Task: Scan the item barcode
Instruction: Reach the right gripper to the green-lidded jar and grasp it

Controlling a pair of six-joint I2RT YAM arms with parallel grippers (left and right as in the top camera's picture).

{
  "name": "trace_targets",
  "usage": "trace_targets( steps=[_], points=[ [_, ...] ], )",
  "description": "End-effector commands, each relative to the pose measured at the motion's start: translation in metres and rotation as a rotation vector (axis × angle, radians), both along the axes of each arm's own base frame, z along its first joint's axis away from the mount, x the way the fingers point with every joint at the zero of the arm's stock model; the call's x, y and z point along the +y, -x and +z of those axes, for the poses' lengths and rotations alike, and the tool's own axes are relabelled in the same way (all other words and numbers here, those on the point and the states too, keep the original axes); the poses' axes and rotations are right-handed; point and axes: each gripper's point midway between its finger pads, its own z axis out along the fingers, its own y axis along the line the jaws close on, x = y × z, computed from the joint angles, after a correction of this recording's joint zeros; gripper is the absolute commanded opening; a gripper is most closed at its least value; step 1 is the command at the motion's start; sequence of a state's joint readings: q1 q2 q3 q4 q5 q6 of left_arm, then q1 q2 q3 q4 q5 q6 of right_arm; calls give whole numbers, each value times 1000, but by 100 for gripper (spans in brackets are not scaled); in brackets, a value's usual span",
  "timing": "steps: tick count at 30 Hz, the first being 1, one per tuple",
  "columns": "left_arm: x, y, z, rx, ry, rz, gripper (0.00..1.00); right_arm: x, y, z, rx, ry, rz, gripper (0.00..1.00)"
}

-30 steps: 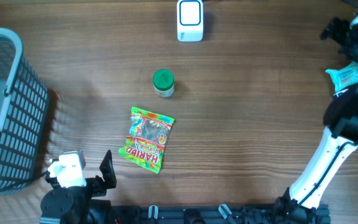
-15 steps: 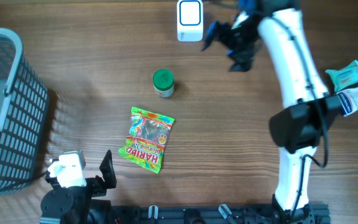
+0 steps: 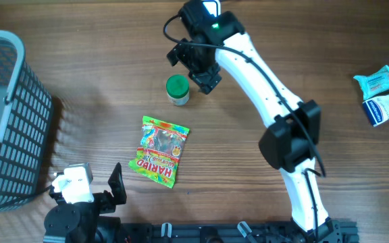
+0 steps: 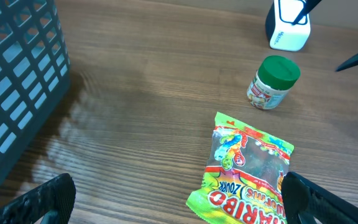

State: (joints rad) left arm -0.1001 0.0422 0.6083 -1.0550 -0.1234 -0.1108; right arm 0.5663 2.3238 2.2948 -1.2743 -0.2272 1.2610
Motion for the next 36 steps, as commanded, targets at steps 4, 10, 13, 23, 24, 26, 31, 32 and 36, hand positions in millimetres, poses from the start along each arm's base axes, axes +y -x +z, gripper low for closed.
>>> trace_targets(
  steps=[4, 10, 13, 23, 24, 26, 31, 32, 36],
  points=[
    [0, 0, 0, -4, -1, 2, 100, 14, -12, -51, 16, 36, -11, 99],
    [0, 0, 0, -4, -1, 2, 100, 22, -10, -85, 46, 50, 33, 99],
    [0, 0, 0, -4, -1, 2, 100, 29, 4, -97, 74, 67, 99, 99],
    [0, 0, 0, -4, -1, 1, 100, 7, 27, -103, 81, 216, 325, 69],
    [0, 0, 0, -4, -1, 1, 100, 1, 28, -104, 75, 241, 383, 68],
    [0, 0, 0, -4, -1, 2, 100, -14, 30, -104, 49, 317, 576, 68],
    [0, 0, 0, -4, -1, 1, 100, -74, 27, -96, 63, 630, 983, 68],
    [0, 0, 0, -4, -1, 2, 100, -84, 23, -93, 66, 687, 1055, 68],
    [0, 0, 0, -4, -1, 1, 100, -73, 20, -94, 26, 638, 1105, 84]
  ],
)
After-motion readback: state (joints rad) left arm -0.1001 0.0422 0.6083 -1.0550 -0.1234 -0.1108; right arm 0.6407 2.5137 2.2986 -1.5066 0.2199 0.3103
